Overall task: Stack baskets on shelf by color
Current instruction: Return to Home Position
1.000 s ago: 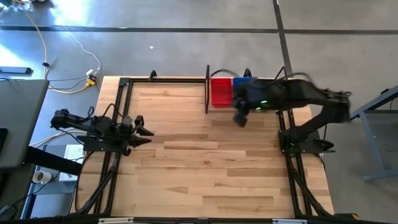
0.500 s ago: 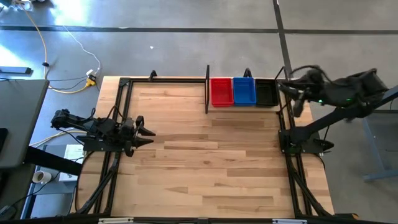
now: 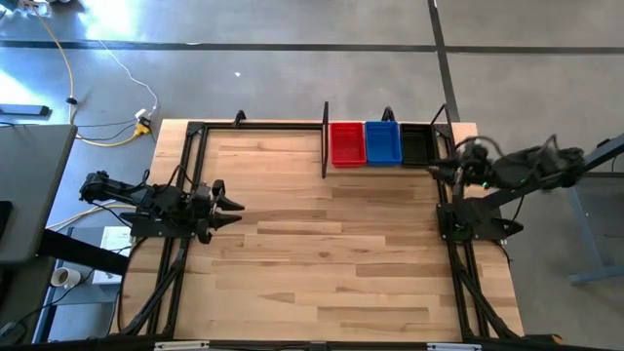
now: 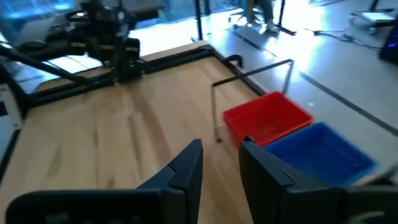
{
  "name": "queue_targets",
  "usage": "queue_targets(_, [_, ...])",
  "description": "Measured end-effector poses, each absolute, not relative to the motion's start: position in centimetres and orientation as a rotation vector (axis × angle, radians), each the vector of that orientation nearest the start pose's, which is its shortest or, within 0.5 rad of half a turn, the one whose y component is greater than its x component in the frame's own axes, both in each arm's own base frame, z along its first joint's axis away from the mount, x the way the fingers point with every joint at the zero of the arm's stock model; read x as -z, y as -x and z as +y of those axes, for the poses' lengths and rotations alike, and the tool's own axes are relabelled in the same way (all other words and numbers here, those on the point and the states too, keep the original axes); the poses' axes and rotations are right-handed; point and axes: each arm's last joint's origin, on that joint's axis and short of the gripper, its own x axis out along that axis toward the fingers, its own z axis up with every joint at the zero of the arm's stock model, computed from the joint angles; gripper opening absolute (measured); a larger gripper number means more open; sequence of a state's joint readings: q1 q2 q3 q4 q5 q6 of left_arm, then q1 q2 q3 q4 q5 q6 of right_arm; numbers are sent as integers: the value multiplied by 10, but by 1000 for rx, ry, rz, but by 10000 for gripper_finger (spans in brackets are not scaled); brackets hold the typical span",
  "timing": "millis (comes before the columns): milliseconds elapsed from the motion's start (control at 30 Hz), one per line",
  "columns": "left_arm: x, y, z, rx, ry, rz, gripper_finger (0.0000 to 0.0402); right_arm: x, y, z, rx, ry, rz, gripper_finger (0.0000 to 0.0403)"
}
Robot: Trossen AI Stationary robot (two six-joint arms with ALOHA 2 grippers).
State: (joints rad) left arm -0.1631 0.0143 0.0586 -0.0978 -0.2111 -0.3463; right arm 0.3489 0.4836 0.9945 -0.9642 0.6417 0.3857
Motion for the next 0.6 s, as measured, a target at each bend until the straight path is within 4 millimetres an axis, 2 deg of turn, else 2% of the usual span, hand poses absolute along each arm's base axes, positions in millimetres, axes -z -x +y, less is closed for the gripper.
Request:
queue_targets(233, [-173, -94, -9, -58, 336, 44, 145, -298, -74, 9, 320, -181, 215, 91])
queue_targets(600, [-173, -94, -9, -58, 336, 44, 145, -230, -90, 17, 218, -274, 136, 91])
